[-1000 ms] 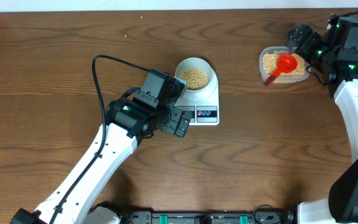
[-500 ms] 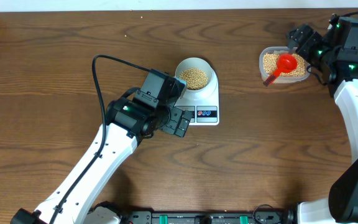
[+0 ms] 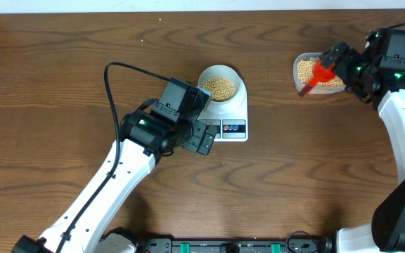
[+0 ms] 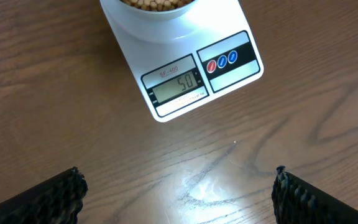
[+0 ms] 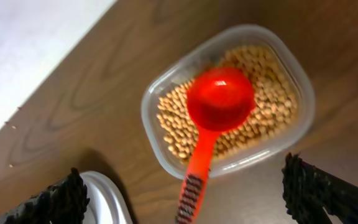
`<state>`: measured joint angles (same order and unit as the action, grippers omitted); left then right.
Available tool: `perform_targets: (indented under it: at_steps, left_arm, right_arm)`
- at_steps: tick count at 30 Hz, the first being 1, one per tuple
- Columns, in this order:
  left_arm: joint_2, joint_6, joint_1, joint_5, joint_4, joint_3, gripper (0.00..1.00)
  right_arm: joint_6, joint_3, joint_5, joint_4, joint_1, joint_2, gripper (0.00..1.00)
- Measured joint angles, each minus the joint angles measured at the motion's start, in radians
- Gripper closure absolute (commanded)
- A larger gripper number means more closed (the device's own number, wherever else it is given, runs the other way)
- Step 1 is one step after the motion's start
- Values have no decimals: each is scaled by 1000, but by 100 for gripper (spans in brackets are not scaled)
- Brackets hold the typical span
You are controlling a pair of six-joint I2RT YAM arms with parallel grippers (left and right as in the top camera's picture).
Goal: Scoop item into bowl and weigh 50g on scale
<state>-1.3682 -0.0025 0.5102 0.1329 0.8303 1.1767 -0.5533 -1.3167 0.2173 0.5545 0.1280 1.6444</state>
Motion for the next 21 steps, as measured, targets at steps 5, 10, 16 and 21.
perform_targets:
  at_steps: [5,10,16,21]
  left_arm:
    - [0,0,0,0,1,0,2]
    - [0,0,0,0,0,0,2]
    - [0,0,0,0,0,0,2]
    - [0,0,0,0,1,0,2]
  right_arm:
    - [17,0,-29,87,0,-31,1]
    - [105,0,-89,150,0,-198,1]
    - [283,0,-120,223,0,-440,1]
    - [446,58,-126,165,0,-612,1]
